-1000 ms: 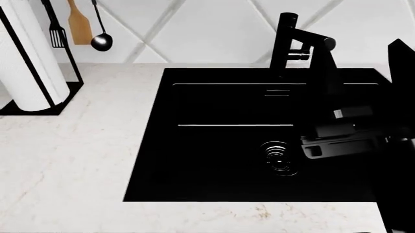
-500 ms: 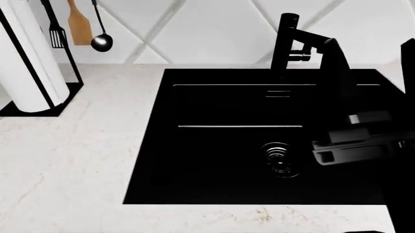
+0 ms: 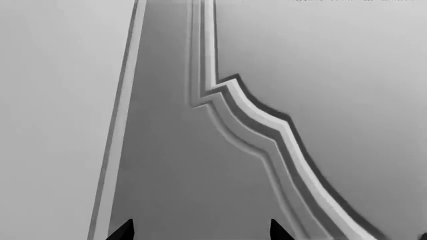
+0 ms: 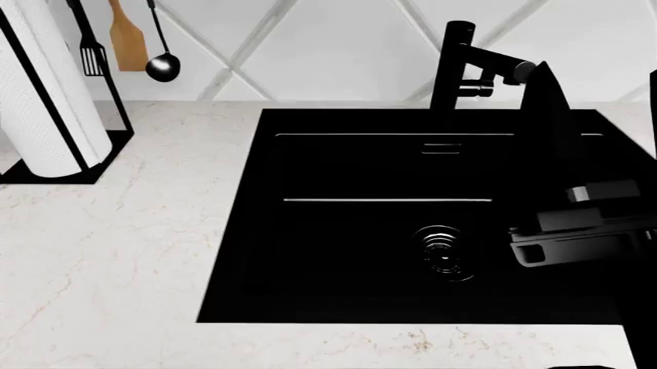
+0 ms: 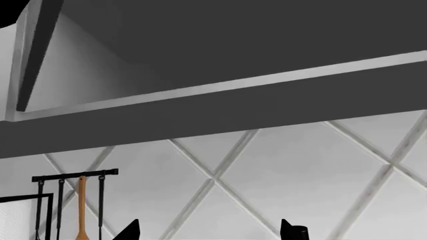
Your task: Pick the chili pepper, brussel sprout from the counter and place them in the cabinet. Then close the cabinet.
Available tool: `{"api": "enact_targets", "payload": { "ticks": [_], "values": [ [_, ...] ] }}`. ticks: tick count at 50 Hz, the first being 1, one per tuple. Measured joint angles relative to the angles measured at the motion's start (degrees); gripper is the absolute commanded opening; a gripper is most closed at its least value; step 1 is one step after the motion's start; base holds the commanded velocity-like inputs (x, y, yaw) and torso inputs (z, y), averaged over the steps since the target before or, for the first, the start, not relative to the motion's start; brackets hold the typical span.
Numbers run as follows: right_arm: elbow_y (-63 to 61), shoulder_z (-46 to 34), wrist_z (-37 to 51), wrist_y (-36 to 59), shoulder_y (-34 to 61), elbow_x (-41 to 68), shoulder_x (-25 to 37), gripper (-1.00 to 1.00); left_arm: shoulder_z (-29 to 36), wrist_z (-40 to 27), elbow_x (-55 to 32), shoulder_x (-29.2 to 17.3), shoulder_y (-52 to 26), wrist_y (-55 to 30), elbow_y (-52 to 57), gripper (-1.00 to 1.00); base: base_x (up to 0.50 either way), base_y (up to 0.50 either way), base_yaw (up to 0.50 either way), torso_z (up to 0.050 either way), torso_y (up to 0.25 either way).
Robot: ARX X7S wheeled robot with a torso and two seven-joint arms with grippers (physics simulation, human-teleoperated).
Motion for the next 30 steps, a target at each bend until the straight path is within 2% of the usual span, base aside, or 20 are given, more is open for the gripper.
{"api": "enact_targets", "payload": {
  "ticks": [20, 27, 30],
  "values": [
    [-0.1, 1.5, -0.7, 0.3, -0.6, 0.2, 0.1, 1.00, 1.3, -2.0, 2.8, 3.4, -1.4, 0.8, -3.6, 1.00, 0.00, 0.00, 0.00, 0.001, 0.000],
    [-0.1, 2.2, -1.2, 0.6, -1.0, 0.1, 0.0, 1.00, 1.8, -1.5, 2.4, 3.9, -2.5, 3.1, -3.3, 1.00, 0.00, 0.00, 0.00, 0.011, -0.214],
    [-0.2, 2.5, -1.3, 0.7, -1.2, 0.3, 0.1, 1.00, 2.4, -0.9, 1.6, 4.3, -2.1, 3.9, -3.3, 1.00, 0.00, 0.00, 0.00, 0.000, 0.000]
  ]
}}
